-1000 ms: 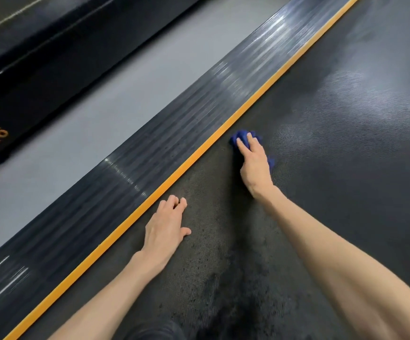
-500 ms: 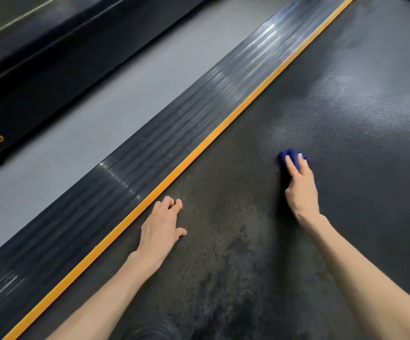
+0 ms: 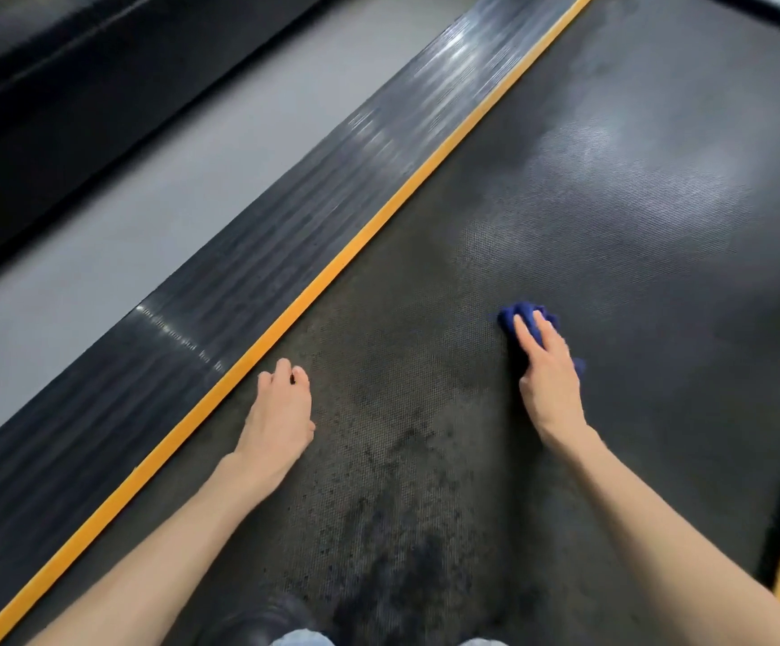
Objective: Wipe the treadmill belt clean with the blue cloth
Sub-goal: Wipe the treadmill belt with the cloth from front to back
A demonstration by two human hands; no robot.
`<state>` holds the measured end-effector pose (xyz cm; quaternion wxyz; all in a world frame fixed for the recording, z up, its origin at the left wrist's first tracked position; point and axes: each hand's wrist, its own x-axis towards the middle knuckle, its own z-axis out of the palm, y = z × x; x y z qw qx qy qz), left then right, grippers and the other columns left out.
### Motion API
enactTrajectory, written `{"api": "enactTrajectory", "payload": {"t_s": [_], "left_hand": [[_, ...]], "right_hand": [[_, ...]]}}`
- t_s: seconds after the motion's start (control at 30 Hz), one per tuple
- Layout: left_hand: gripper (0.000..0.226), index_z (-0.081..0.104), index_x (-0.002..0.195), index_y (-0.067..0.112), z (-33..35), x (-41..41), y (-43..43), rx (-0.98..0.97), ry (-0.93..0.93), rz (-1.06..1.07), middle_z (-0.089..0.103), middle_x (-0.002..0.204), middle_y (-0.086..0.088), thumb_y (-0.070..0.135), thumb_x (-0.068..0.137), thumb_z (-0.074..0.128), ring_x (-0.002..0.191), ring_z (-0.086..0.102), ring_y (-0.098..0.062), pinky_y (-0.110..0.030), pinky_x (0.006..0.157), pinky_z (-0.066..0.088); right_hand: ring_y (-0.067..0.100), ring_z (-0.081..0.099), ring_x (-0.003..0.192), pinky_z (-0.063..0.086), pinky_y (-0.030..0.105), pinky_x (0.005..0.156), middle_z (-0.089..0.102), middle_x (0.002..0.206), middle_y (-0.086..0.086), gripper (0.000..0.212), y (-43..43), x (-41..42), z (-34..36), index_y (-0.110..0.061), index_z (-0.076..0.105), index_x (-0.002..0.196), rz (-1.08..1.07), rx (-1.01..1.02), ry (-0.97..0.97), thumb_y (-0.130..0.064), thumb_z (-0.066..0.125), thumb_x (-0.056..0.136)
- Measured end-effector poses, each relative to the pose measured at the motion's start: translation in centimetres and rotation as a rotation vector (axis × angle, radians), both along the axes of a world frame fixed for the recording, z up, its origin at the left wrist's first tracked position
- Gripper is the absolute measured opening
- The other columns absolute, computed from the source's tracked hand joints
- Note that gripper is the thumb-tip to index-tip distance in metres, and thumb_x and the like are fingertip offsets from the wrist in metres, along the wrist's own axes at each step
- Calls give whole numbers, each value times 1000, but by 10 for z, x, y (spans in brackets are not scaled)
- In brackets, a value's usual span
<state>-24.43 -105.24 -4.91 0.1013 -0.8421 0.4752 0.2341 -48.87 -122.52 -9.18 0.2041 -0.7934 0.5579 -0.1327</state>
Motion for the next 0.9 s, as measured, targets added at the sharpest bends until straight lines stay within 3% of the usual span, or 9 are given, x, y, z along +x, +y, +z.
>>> {"api": "enactTrajectory", "payload": {"t_s": [0.07,0.13,0.27,0.33,0.6,0.67,0.73,0.83,0.9], "left_hand": [[50,44,123,2,3,-1,-6,19,-5,-10,36,128,-10,20,83,68,111,39,-23,-26,83,44],[45,49,116,3,5,-1,-12,46,-20,-22,39,123,-10,26,83,68,108,40,-23,-26,84,43],[72,44,124,-3,1,-10,-14,74,-53,-21,37,122,-13,48,78,67,108,39,-24,-30,89,43],[80,40,126,-5,-2,-13,-13,65,-61,-16,36,123,-14,51,76,67,110,39,-25,-31,90,44],[89,36,129,-3,3,-11,-10,54,-89,-15,36,130,-15,57,72,67,116,39,-26,-34,90,47],[88,38,128,-4,4,-12,-12,64,-95,-13,36,130,-16,56,72,68,117,40,-27,-35,91,47],[85,41,126,-4,5,-14,-14,83,-110,-23,38,128,-16,56,72,68,116,42,-27,-34,91,46],[83,43,125,0,7,-15,-15,100,-164,-40,42,123,-12,59,72,66,112,45,-24,-32,86,46],[86,41,128,1,8,-14,-13,94,-204,-68,43,125,-11,63,73,63,113,47,-23,-31,85,47]], "right_hand": [[30,25,137,11,18,109,30,148,15,70,9,19,8,-8,43,136,-88,6,-33,21,41,72],[31,24,137,8,11,108,29,147,17,68,42,54,9,-7,41,137,126,51,-66,18,43,74],[33,23,140,11,40,115,26,151,15,77,116,91,-8,-9,38,140,642,41,-46,8,56,67],[32,32,136,16,40,111,34,148,13,73,103,79,-11,-12,42,138,769,-43,-13,4,51,68],[31,21,140,18,33,115,25,151,13,72,-15,-26,-1,-9,40,139,-194,3,32,18,42,73],[33,23,137,12,20,113,26,149,18,67,-3,1,2,-3,42,136,-220,10,-14,18,43,72],[35,26,135,7,15,110,30,146,19,64,33,44,-1,-2,44,134,68,41,-89,17,46,72],[30,17,142,8,31,116,22,152,15,71,83,91,-2,-9,40,139,636,117,-87,14,50,73],[26,16,142,3,27,116,21,153,12,71,72,94,-3,-12,38,140,924,84,-32,12,48,73]]}}
